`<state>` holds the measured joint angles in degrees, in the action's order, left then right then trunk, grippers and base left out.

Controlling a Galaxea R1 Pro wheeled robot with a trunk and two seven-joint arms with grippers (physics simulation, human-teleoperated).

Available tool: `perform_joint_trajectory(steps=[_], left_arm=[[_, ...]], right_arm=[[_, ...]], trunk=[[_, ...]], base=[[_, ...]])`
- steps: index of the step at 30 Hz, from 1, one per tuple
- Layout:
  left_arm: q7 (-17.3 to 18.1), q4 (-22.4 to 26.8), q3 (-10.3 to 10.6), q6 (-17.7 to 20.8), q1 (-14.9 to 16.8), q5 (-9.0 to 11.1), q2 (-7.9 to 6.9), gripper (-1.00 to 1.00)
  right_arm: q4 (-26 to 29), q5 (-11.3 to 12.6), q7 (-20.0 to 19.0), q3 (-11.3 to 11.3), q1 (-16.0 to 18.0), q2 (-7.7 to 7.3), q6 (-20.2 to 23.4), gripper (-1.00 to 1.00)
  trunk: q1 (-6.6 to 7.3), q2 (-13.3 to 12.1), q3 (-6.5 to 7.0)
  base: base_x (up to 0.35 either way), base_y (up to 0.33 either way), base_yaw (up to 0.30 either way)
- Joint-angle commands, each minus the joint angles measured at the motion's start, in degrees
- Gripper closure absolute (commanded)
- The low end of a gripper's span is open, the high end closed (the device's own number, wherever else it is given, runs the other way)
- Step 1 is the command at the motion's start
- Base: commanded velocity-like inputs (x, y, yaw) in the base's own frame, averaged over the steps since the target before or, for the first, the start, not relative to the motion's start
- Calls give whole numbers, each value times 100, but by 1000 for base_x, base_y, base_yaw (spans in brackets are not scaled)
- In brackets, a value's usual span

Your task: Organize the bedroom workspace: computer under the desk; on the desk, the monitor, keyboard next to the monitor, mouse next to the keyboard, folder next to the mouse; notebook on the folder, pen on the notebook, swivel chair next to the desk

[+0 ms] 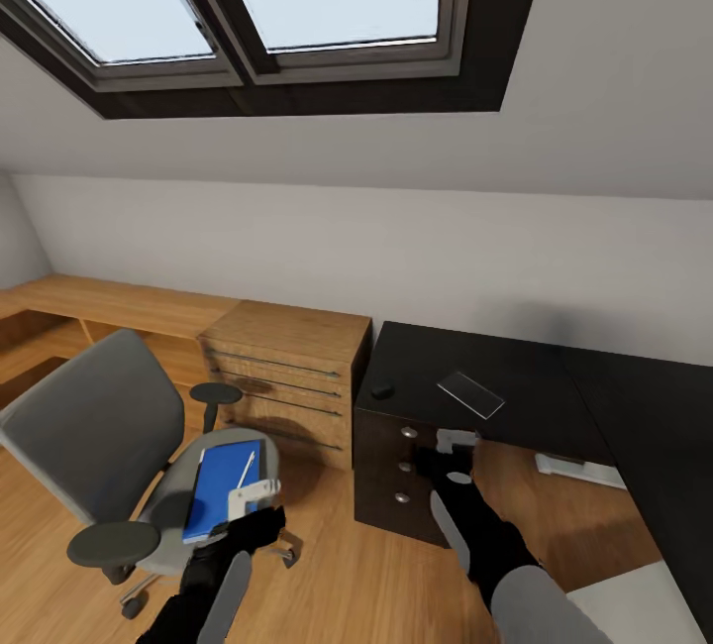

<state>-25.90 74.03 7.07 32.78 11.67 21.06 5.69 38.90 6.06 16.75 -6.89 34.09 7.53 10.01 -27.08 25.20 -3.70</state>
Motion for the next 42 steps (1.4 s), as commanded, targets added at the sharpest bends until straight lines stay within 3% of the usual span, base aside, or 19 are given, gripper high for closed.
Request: perform_joint_trajectory(steps=[1,4,5,6,11,18,30,42], left_arm=[[-60,-129,-25,17,123,127,-2,-100],[-49,-539,-214,28,461,422,-9,-100],[-35,-684,-350,30,588,652,-16,-100],[-26,-739,-402,25,637,758,-21,-100],[-11,-895,-476,-22,708,916,-43,-100],[5,-887,-496,-53,723,960,-251,-100],[-13,-890,-480,-53,722,930,-261,-100],[-20,-898,-478,-45,722,926,-261,-100]], right_arm=[[44,67,50,-30,90,-6,195,-100],[66,72,51,-20,405,-1,642,-100],[-37,95,44,3,555,1,803,-100],[-173,144,36,30,612,4,849,-100],[-667,317,32,98,695,14,923,-100],[-789,497,42,114,706,-12,934,-100],[-795,510,41,102,704,-8,907,-100],[-796,527,29,92,704,-6,897,-100]], trunk=[[-3,14,-15],[-3,14,-15],[-3,14,-15],[-3,14,-15],[-3,14,-15],[-3,14,-15],[-3,14,-15],[-3,14,-15]], base=[[0,0,0],[0,0,0],[0,0,0],[0,0,0],[0,0,0],[160,-1,0],[272,-165,44],[51,-64,182]])
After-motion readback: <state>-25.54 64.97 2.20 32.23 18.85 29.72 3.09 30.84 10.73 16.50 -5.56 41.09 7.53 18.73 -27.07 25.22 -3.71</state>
